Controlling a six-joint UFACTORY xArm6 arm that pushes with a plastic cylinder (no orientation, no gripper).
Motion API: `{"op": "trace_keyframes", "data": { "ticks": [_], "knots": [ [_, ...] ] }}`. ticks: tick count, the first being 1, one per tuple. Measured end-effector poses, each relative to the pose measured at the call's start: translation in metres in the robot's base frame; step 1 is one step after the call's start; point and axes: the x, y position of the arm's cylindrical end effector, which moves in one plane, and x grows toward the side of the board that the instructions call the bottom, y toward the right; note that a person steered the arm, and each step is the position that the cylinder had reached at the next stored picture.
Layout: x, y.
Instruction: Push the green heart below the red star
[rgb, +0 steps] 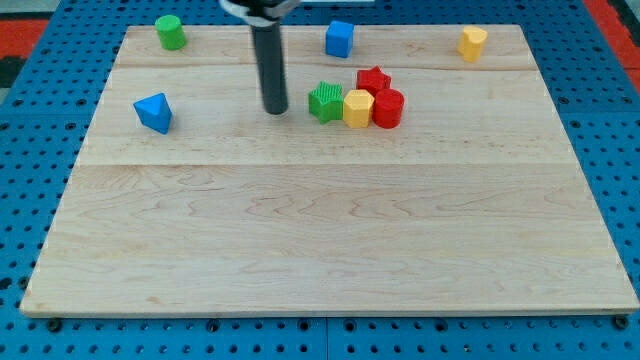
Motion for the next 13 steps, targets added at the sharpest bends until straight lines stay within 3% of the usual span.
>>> {"op": "trace_keyframes", "data": {
  "ticks": [4,6,7,9,13],
  "knots": [
    [-0.002,0.111],
    [-0.01,0.063],
    [-0.046,0.052],
    [-0.103,0.105],
    [-0.158,0.093]
  ]
}}
